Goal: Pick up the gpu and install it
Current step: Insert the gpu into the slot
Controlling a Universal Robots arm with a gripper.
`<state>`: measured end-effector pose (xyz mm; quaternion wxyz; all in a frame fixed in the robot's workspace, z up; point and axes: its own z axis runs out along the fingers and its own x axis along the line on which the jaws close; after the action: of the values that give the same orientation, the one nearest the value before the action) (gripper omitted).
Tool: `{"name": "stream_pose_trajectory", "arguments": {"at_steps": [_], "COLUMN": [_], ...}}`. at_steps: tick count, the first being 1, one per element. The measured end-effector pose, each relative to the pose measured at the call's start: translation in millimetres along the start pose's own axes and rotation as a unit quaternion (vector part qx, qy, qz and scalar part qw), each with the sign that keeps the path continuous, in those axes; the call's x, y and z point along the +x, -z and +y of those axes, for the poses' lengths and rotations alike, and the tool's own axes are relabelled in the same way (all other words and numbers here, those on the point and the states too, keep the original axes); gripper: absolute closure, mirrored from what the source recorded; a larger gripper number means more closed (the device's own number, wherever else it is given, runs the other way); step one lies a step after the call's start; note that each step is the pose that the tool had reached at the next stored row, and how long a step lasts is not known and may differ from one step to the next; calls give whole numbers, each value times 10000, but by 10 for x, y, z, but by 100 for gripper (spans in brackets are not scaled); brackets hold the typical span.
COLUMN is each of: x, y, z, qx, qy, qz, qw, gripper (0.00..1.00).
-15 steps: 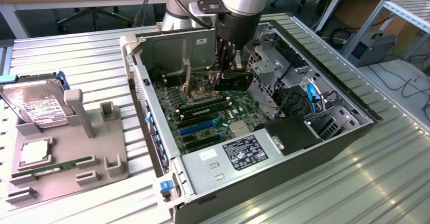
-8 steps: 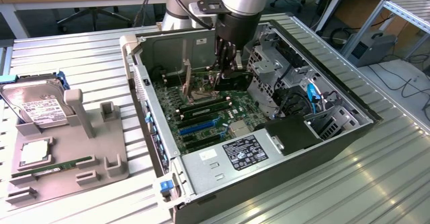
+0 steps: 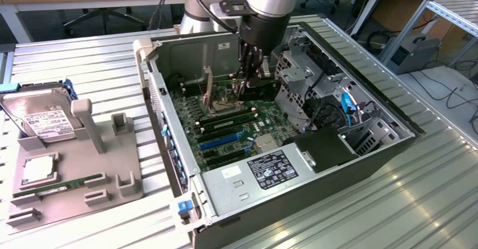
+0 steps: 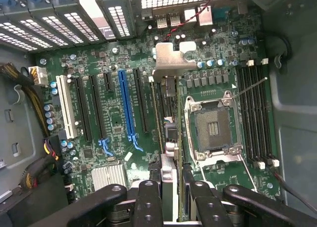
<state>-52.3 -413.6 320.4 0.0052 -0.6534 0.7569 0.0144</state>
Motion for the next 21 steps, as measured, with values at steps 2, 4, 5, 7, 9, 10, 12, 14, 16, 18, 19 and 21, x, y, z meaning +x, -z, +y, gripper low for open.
{"name": "stream_pose_trajectory", "arguments": {"at_steps": [2, 4, 5, 7, 9, 10, 12, 14, 16, 18, 19, 21], "x": [0, 0, 0, 0, 0, 0, -1, -1, -1, -1, -1, -1], "y": [0, 0, 0, 0, 0, 1, 1, 0, 0, 0, 0, 0], "z": [0, 0, -1, -1, -1, -2, -3, -4, -4, -4, -4, -4], "qx": [0, -1, -2, -2, -3, -3, -4, -5, -5, -6, -6, -6], "qy": [22, 45, 70, 88, 110, 122, 145, 168, 187, 202, 210, 226], "qz": [1, 1, 1, 2, 2, 3, 3, 3, 3, 4, 3, 3], "qw": [10000, 10000, 10000, 10000, 9999, 9999, 9999, 9999, 9998, 9998, 9998, 9997], "gripper": [73, 73, 73, 73, 73, 73, 73, 73, 73, 73, 73, 73]}}
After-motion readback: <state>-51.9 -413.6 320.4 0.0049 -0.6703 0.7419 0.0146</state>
